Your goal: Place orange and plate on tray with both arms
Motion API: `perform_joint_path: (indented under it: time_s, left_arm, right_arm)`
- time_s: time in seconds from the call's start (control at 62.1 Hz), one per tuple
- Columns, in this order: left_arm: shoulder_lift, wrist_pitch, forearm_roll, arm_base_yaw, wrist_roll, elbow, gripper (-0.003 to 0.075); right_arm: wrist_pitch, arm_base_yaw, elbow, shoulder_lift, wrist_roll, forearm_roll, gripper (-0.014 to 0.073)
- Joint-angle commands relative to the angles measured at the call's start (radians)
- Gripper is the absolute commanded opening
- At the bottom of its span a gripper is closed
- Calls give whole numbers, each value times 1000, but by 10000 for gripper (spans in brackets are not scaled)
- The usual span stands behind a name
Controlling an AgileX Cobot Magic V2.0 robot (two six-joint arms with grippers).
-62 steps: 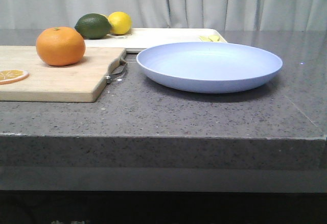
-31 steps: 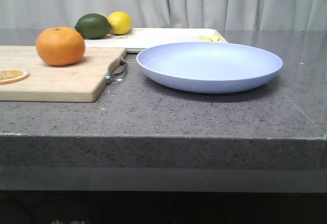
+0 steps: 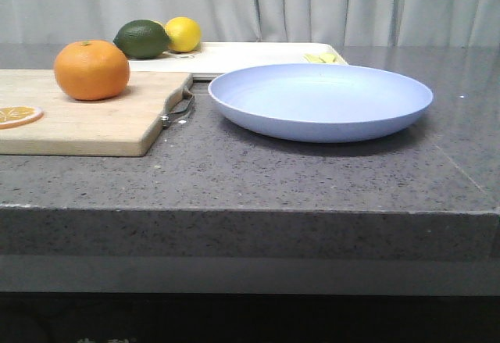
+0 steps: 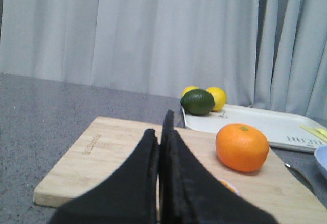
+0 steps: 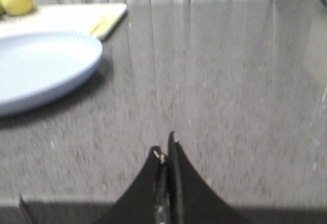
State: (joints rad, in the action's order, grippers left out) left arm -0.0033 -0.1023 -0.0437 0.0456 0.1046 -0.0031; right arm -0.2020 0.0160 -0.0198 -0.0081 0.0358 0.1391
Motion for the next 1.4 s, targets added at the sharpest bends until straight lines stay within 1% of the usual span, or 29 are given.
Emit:
perform_joint_path:
  time_s: [0.0, 0.113, 0.193, 0.306, 0.371, 0.419, 0.5, 0.564, 0.596, 0.661, 0.677, 0.725, 0.757, 0.773, 0.79, 0.806, 0.822, 0.838, 0.854, 0.87, 0.902, 0.918, 0.935, 0.999, 1.128, 1.273, 1.386]
  left_arm:
    - [-9, -96, 0, -3, 5, -52, -17]
    - [57, 19, 17, -3, 5, -186, -17]
    - [163, 120, 21, -3, 5, -304, -17]
    - [349, 208, 67, -3, 5, -446, -17]
    - [452, 230, 112, -3, 5, -507, -17]
    - [520, 233, 114, -3, 5, -543, -18]
    - [587, 230, 114, -3, 5, -576, -18]
    - [629, 203, 114, -3, 5, -583, -17]
    - [640, 193, 114, -3, 5, -583, -15]
    - [657, 183, 114, -3, 5, -583, 16]
    - [663, 178, 114, -3, 5, -583, 32]
    - [671, 173, 114, -3, 5, -583, 117]
    - [676, 168, 114, -3, 5, -583, 224]
    - [678, 163, 114, -3, 5, -583, 267]
    - [680, 161, 114, -3, 5, -583, 312]
    - [680, 159, 114, -3, 5, -583, 383]
    - [680, 159, 114, -3, 5, -583, 431]
    - [680, 155, 114, -3, 5, -583, 501]
    - [680, 154, 112, -3, 5, -583, 544]
    - [680, 151, 112, -3, 5, -583, 603]
    - [680, 151, 112, -3, 5, -583, 684]
    - [680, 149, 112, -3, 5, -583, 709]
    - [680, 149, 112, -3, 5, -583, 715]
    - [680, 149, 110, -3, 5, -583, 671]
    - [680, 137, 110, -3, 5, -583, 611]
    - [683, 143, 94, -1, 5, -588, 599]
    - [738, 160, 94, 8, 5, -623, 599]
  right_arm:
    - [77, 5, -121, -14, 10, 0, -61]
    - [8, 5, -256, 65, 10, -14, -61]
    - [-54, 5, -368, 179, 10, -17, -61]
    - [-65, 5, -511, 360, 10, -17, -61]
    - [-62, 5, -565, 458, 10, -17, -61]
    - [-63, 4, -603, 516, 10, -17, -61]
    - [-55, 4, -636, 592, 10, -17, -60]
    - [-32, 4, -640, 620, 10, -17, -53]
    - [-26, 4, -640, 625, 10, -17, -40]
    - [-21, 4, -640, 625, 10, -17, 34]
    - [-19, 4, -640, 624, 10, -17, 57]
    - [-17, 4, -640, 623, 10, -17, 154]
    - [-17, 4, -640, 623, 10, -17, 239]
    - [-18, 4, -640, 623, 10, -17, 295]
    - [-18, 4, -640, 623, 10, -17, 334]
    - [-19, 4, -640, 623, 10, -17, 373]
    - [-21, 4, -640, 623, 10, -17, 432]
    - [-22, 4, -640, 623, 10, -17, 470]
    - [-22, 4, -640, 623, 10, -17, 506]
    - [-23, 4, -640, 623, 10, -17, 557]
    - [-23, 4, -640, 623, 10, -17, 619]
    - [-23, 4, -640, 623, 10, -17, 659]
    - [-23, 4, -640, 623, 10, -17, 668]
    - [-23, 4, -640, 623, 10, -17, 644]
    - [-22, 4, -640, 623, 10, -17, 643]
    - [-18, 4, -640, 623, 10, -17, 643]
    - [-18, 4, -640, 623, 10, -17, 643]
